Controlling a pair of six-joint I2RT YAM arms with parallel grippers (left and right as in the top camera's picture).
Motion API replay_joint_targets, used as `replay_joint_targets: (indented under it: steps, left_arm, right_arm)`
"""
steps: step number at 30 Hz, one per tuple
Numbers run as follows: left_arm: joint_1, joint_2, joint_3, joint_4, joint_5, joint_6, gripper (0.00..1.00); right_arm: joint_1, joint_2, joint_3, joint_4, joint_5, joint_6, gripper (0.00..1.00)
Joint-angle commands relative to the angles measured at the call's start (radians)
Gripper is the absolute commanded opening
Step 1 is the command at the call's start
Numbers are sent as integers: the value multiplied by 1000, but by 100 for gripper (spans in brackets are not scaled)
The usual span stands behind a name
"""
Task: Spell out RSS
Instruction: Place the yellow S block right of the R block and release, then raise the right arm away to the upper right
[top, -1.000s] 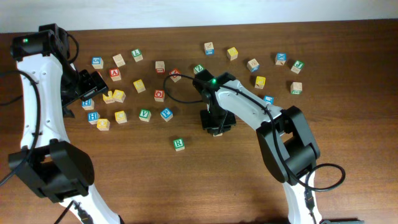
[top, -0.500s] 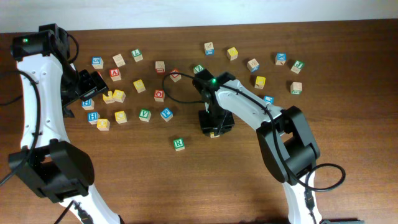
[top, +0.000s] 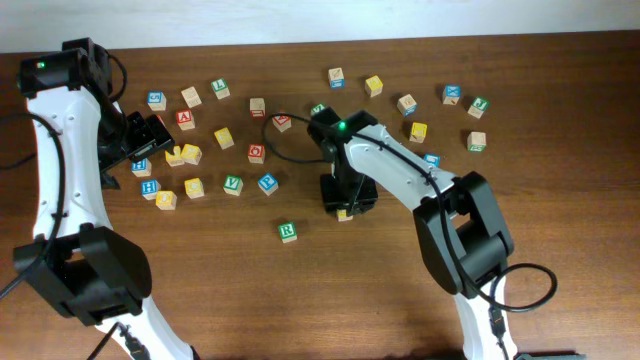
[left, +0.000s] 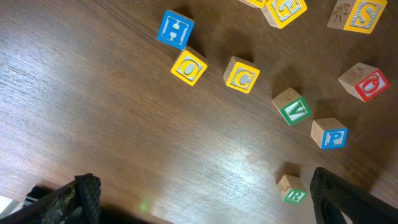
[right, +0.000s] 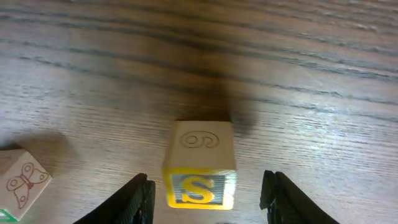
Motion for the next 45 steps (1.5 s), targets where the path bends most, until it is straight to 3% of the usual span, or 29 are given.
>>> replay_joint_targets:
  steps: [1, 8, 14, 22, 27, 32, 36, 39, 45]
  left_arm:
    - [2, -7, 6, -1, 0, -3, 99]
    - [1, -7, 6, -1, 0, -3, 99]
    - [2, -7, 6, -1, 0, -3, 99]
    - [2, -7, 6, -1, 0, -3, 99]
    - [2, -7, 6, -1, 0, -3, 99]
    - [2, -7, 6, -1, 0, -3, 99]
    - [2, -7, 6, -1, 0, -3, 99]
    - [2, -7, 6, -1, 0, -3, 99]
    - [2, -7, 6, -1, 0, -3, 99]
  right_arm:
    - [34, 7, -9, 14, 2, -11, 49]
    - [46, 30, -9, 28, 14, 1, 47]
    - [40, 31, -9, 29, 40, 27, 36]
    - [40, 30, -9, 33, 40, 35, 32]
    - [40, 30, 26, 20, 40, 34, 58]
    - [-4, 29, 263, -117, 51, -3, 63]
    - [-151, 29, 522, -241, 58, -30, 69]
    - [-304, 29, 562, -261, 58, -30, 98]
    - [-477, 29, 561, -284, 58, -30, 98]
